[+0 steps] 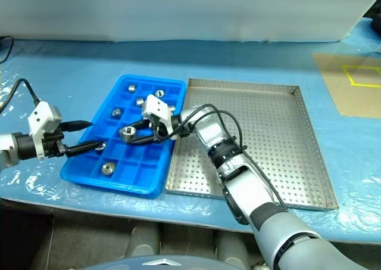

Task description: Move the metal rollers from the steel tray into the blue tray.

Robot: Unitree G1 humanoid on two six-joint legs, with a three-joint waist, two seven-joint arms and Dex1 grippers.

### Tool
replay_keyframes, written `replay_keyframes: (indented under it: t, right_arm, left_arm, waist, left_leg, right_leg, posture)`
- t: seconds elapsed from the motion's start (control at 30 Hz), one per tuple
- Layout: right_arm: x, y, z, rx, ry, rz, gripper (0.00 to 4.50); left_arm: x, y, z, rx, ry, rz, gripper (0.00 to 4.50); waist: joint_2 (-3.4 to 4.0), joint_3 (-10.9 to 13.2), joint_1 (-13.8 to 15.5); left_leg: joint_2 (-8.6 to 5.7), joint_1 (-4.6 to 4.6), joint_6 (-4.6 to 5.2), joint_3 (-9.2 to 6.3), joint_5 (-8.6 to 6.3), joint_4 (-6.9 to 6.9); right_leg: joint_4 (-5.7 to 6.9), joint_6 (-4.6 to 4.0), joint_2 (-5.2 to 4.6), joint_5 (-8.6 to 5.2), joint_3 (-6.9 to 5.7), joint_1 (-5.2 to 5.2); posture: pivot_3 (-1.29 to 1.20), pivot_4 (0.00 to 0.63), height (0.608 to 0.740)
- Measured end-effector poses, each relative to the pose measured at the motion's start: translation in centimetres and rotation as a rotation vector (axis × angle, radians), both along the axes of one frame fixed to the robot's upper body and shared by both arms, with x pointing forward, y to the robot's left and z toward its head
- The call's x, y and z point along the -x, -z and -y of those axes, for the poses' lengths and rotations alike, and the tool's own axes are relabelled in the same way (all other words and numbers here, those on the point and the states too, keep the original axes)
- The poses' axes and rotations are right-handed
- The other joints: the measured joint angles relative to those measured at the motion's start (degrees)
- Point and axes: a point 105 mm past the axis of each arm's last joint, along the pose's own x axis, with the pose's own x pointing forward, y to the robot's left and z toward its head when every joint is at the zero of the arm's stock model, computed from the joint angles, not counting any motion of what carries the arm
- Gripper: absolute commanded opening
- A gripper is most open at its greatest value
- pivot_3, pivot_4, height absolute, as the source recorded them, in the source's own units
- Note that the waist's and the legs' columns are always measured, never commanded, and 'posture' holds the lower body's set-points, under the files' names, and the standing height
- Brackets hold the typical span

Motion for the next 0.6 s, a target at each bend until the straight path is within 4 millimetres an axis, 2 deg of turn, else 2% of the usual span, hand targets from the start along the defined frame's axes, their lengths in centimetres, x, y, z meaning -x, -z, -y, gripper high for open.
replay_keyframes:
  t: [0.17, 0.33, 0.53, 0.6]
  right_arm:
    - [1.0, 1.9, -0.8, 0.026, -0.011, -0.051, 1.78]
    - [0.4, 2.9, -1.7, 0.033, 0.060, -0.041, 1.78]
    - [0.6, 2.3, -1.9, 0.002, 0.048, -0.005, 3.70]
    - [0.4, 2.3, -1.8, 0.005, 0.060, 0.004, 3.70]
  left_arm:
    - [-0.1, 0.0, 0.2, 0.004, -0.005, 0.008, 4.00]
    - [-0.4, 0.2, 1.1, 0.008, 0.022, 0.004, 4.00]
    - [-0.7, 0.0, 1.9, 0.011, 0.052, 0.009, 4.00]
    - [-0.8, 0.1, 2.1, 0.011, 0.067, 0.000, 4.00]
  waist:
    - [0.00, 0.0, 0.0]
    - [0.00, 0.0, -0.2]
    - [-0.01, 0.0, -0.3]
    - [-0.02, 0.0, -0.4]
  left_leg:
    - [0.16, -0.10, -0.21, -0.33, 0.12, 0.00]
    - [0.16, -0.07, -0.25, -0.35, 0.15, 0.00]
    - [0.16, -0.09, -0.30, -0.37, 0.18, 0.01]
    - [0.16, -0.08, -0.48, -0.37, 0.29, 0.02]
  right_leg:
    - [0.10, -0.08, 0.04, -0.05, -0.44, 0.05]
    - [0.18, -0.10, 0.04, -0.06, -0.46, 0.06]
    - [0.20, -0.11, 0.04, -0.06, -0.49, 0.06]
    - [0.22, -0.11, 0.04, -0.06, -0.49, 0.06]
  posture:
    - [0.23, 0.150, 0.740]
    - [0.21, 0.150, 0.740]
    - [0.19, 0.150, 0.740]
    - [0.17, 0.150, 0.740]
